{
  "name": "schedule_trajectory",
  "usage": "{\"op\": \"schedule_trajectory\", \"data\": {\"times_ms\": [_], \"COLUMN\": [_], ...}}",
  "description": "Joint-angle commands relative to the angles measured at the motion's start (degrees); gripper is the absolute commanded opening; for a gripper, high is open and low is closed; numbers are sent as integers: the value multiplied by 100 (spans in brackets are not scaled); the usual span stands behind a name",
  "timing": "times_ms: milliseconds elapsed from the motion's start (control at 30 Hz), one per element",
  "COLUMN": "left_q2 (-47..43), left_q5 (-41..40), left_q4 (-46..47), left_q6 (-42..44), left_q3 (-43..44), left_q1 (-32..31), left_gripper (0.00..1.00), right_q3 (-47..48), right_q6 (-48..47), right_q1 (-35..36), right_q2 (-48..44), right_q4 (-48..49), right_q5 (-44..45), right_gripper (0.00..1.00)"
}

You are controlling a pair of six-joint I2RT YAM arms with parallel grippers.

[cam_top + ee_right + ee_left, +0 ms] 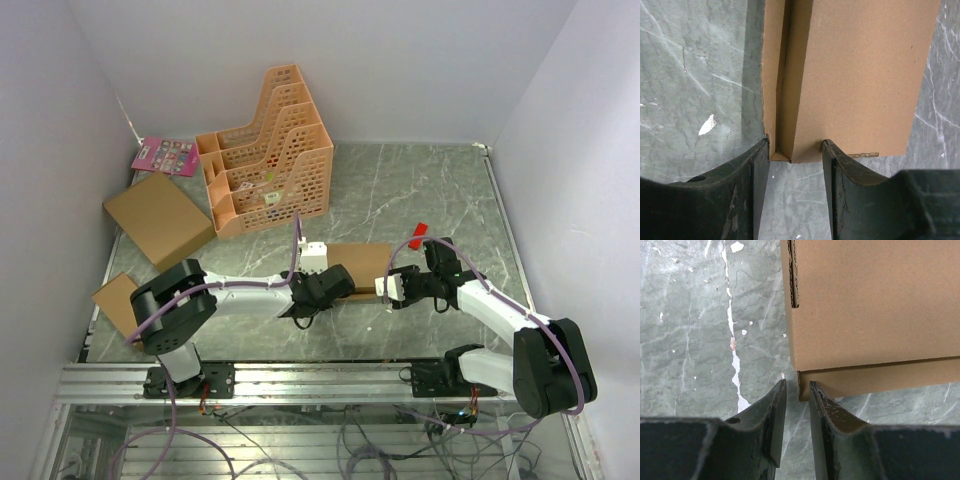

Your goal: Fold the paper box

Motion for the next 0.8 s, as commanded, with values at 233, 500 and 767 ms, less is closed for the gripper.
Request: {"op": "schedule_trajectory", "data": {"times_ms": [233,500,767], "left_q2": [-390,-1230,-1668], "left_q5": [86,539,1437], "left_q4": [-443,320,837], "left_q6": [276,1023,1826], "left_q3": [115,-382,-1135], "left_q1": [13,3,116], "left_gripper": [42,49,48], "right_q3": [-77,-78,-69], "right_q6": [152,152,159], "right_q1": [58,62,79], "right_q2": [136,154,177], "right_q4": [-404,-400,-388], "right_q5": [145,145,160], "right_gripper": [44,44,44]}}
